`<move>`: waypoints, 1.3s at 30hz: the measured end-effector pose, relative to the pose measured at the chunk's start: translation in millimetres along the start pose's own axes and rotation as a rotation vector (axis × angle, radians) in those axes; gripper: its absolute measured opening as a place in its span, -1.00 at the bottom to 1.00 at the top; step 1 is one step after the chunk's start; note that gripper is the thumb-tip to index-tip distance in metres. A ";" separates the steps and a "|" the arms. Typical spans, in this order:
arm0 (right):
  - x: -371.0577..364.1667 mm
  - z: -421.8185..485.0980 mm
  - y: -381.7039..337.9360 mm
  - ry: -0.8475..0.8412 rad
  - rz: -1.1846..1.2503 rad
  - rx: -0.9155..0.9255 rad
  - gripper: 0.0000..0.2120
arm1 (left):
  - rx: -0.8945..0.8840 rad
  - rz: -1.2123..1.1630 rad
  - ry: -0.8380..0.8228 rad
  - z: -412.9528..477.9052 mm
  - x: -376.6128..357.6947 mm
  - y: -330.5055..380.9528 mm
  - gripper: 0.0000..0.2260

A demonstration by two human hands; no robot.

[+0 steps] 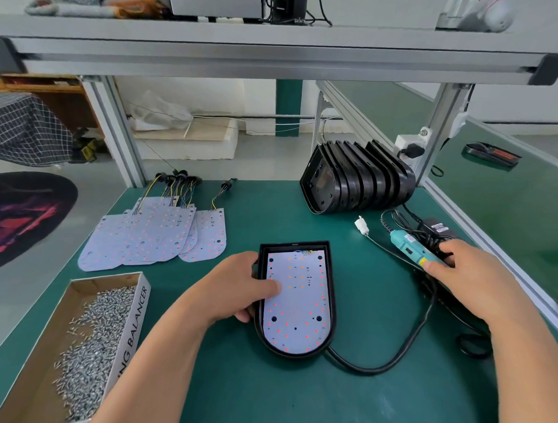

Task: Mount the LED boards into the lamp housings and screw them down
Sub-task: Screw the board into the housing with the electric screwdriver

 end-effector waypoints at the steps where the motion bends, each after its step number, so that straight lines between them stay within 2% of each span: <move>1: -0.5 -0.3 1.8 -0.003 -0.020 0.003 -0.49 | 0.005 0.005 0.004 0.5 0.7 -1.1 -0.82; 4: -0.1 -1.6 11.2 -0.042 -0.083 -0.003 -0.50 | 0.034 0.035 0.028 1.8 3.3 -4.1 -0.79; 8: 2.4 -0.6 13.8 -0.127 -0.156 0.005 -0.35 | 0.089 0.083 0.053 3.5 6.6 -7.7 -0.66; 14: 2.4 4.9 25.0 -0.059 0.087 -0.027 -0.33 | 0.094 0.131 0.073 4.9 7.9 -10.2 -0.67; 15: 4.1 4.8 28.0 -0.032 0.151 -0.040 -0.38 | 0.095 0.138 0.082 4.2 8.7 -9.5 -0.68; 17: 8.7 2.1 33.6 0.046 0.310 -0.025 -0.61 | 0.099 0.143 0.116 1.4 10.6 -7.5 -0.69; 19: 11.0 -0.9 33.2 0.095 0.686 -0.049 -0.71 | 0.101 0.154 0.170 -3.5 13.2 -3.8 -0.67; 21: 7.0 -0.9 24.6 0.052 1.136 -0.135 -0.76 | 0.084 0.205 0.261 -9.4 16.1 2.6 -0.62; 23: 2.2 -1.0 8.4 0.025 1.301 -0.124 -0.85 | 0.044 0.245 0.370 -17.6 22.0 8.7 -0.66; 26: -0.1 -5.6 -12.7 0.094 1.194 -0.038 -0.86 | -0.013 0.215 0.514 -29.6 37.8 15.9 -0.80; 29: 11.0 -14.2 -25.3 0.233 0.689 0.055 -0.84 | -0.043 0.150 0.602 -42.3 54.1 22.6 -0.84; 31: 19.5 -19.7 -29.7 0.320 0.518 0.122 -0.85 | -0.059 0.082 0.618 -49.8 61.2 25.4 -0.87; 36: 36.4 -23.1 -14.0 0.570 0.543 0.167 -0.62 | -0.101 0.115 0.748 -79.4 87.5 14.7 -0.89; 38: 39.7 -23.1 -8.5 0.601 0.616 0.131 -0.66 | -0.073 0.154 0.778 -97.2 100.8 -0.4 -0.82; 39: 40.3 -22.2 -8.6 0.597 0.725 0.114 -0.72 | -0.054 0.150 0.791 -105.0 109.6 -14.1 -0.78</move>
Point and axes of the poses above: each hand's wrist, its own z-axis towards the middle knuckle, its own x-axis out of the back of the hand, y = z × x, the point moved 2 cm from there along z, towards the middle knuckle, and after that the axes turned 4 degrees about x, right-handed, at the moved point
